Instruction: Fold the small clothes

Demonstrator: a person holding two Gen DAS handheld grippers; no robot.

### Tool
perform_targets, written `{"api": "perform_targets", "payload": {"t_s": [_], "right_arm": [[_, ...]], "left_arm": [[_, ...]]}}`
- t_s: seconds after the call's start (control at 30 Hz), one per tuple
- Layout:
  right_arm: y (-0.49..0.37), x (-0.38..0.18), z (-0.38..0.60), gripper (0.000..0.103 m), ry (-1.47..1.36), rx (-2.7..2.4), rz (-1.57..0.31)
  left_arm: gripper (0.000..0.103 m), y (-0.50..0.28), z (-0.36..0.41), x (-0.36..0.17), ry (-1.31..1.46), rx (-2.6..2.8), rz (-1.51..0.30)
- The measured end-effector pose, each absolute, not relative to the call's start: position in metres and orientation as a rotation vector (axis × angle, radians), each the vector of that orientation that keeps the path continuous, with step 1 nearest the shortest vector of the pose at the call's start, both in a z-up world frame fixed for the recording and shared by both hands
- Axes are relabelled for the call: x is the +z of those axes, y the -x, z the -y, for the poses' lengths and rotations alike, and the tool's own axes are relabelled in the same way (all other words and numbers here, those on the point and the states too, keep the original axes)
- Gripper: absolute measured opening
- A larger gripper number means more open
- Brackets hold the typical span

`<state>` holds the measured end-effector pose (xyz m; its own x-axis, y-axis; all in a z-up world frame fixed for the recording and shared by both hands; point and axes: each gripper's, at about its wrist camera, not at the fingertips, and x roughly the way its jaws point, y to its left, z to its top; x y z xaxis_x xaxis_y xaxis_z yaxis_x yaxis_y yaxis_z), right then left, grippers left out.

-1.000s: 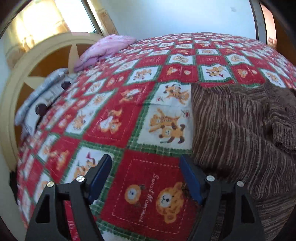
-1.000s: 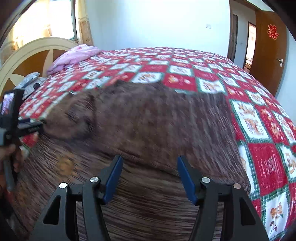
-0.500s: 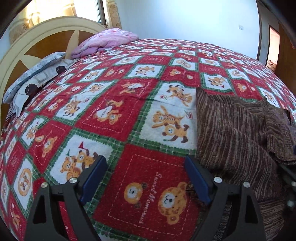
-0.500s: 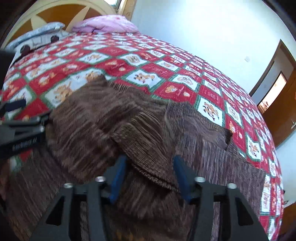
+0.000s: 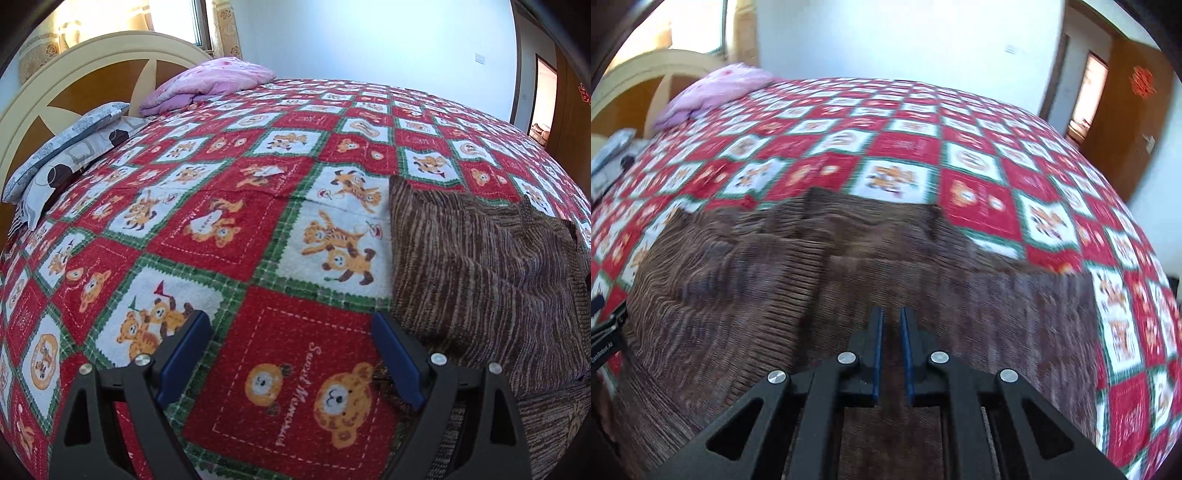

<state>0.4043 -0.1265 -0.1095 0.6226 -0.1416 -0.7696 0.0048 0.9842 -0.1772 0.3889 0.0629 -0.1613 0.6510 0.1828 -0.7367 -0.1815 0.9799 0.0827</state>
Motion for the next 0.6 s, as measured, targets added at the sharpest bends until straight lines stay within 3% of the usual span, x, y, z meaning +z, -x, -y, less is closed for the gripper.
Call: {"api": "perform_targets", "payload": {"t_s": [0.07, 0.1, 0.13, 0.27, 0.3, 0.37, 0.4, 0.43, 0.6], "right_arm": [[-0.396, -0.104, 0.136, 0.023, 0.045, -0.011, -0.917], [-0.391, -0.102, 0.137, 0.048, -0.002, 0.027, -0.923], [-0.382, -0.099, 0.138, 0.058, -0.055, 0.083, -0.919], [-0.361, -0.099, 0.121, 0.058, -0.077, 0.188, -0.928], [-0.358, -0.103, 0.115, 0.056, -0.073, 0.199, -0.944], [-0.357, -0.113, 0.107, 0.036, -0.057, 0.199, -0.974], [-0.357, -0.117, 0.104, 0.011, -0.041, 0.195, -0.974], [-0.355, -0.12, 0.1, 0.004, -0.011, 0.19, -0.963], [-0.34, -0.102, 0.105, 0.002, 0.031, 0.16, -0.884]], "left_arm": [[0.092, -0.389, -0.064, -0.161, 0.0, 0.206, -0.834], [0.092, -0.388, -0.064, -0.161, 0.002, 0.205, -0.833], [0.093, -0.388, -0.064, -0.161, 0.006, 0.202, -0.833], [0.094, -0.388, -0.064, -0.161, 0.01, 0.2, -0.832], [0.094, -0.388, -0.064, -0.161, 0.01, 0.2, -0.832], [0.094, -0.388, -0.064, -0.161, 0.01, 0.2, -0.832], [0.094, -0.388, -0.064, -0.161, 0.01, 0.2, -0.832], [0.094, -0.388, -0.064, -0.161, 0.011, 0.2, -0.832], [0.099, -0.387, -0.065, -0.161, 0.033, 0.179, -0.828]]}}
